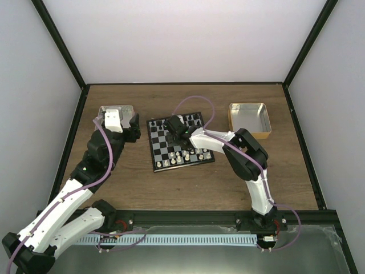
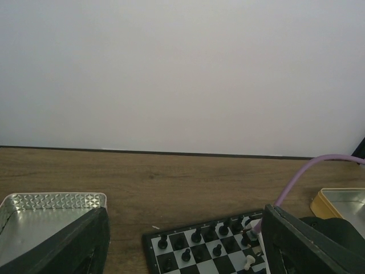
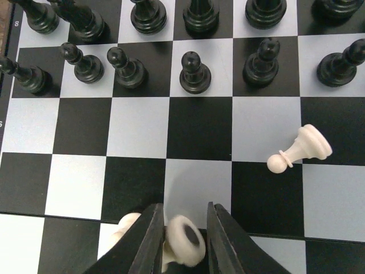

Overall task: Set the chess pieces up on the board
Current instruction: Pick up the chess piece from the chessboard, then place the chess piece on the chessboard.

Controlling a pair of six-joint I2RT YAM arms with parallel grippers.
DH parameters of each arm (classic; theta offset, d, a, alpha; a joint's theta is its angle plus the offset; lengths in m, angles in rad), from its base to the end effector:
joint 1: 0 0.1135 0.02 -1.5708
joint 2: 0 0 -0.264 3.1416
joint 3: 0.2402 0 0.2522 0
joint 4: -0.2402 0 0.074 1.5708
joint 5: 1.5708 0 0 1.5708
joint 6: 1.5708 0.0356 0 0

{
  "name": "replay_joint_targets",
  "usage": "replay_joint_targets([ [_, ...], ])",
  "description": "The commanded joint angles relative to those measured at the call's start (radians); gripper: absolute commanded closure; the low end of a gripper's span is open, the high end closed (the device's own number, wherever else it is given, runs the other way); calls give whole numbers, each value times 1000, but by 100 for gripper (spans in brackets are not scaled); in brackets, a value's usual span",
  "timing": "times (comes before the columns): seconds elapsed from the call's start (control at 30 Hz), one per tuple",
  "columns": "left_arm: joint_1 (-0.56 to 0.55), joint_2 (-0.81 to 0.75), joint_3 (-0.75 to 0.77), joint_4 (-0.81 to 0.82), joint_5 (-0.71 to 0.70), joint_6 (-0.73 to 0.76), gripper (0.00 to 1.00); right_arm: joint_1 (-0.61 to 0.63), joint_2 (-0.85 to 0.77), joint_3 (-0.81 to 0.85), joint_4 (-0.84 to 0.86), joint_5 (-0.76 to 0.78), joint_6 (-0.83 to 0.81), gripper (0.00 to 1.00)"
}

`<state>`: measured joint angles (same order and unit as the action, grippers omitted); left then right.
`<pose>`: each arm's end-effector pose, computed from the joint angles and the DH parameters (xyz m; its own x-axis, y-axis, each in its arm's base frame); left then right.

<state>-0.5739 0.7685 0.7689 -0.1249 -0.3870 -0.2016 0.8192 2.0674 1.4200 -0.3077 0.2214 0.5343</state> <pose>0.1595 -0.0871 0.3438 -0.1399 -0.1304 -0.9816 0.1636 0.9746 -0.1528 0.3063 0.3162 0.1570 -0.7986 -0.1269 -0.5883 -0.2550 0.9568 0.1398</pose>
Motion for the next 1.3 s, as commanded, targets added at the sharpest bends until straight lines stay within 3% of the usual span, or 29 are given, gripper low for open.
replay_joint_targets([
  [0.0,5,0,-3,1,14,-8,25,-9,-21,-19,13,5,33,85],
  [0.4,5,41,-12,-8,89,-78,25,-20,-63,-62,46,-21,60,94],
  [0.73,5,98,-72,12,249,-250,24,-46,-180,-133,99,-95,93,95],
  [1.03,5,257,-30,48,517,-373,20,-174,-435,-334,263,-445,204,94],
  [1.1,5,295,-16,61,571,-386,15,-176,-473,-359,281,-490,240,94],
  [1.27,5,357,-10,118,681,-449,15,-178,-549,-428,355,-589,391,94],
])
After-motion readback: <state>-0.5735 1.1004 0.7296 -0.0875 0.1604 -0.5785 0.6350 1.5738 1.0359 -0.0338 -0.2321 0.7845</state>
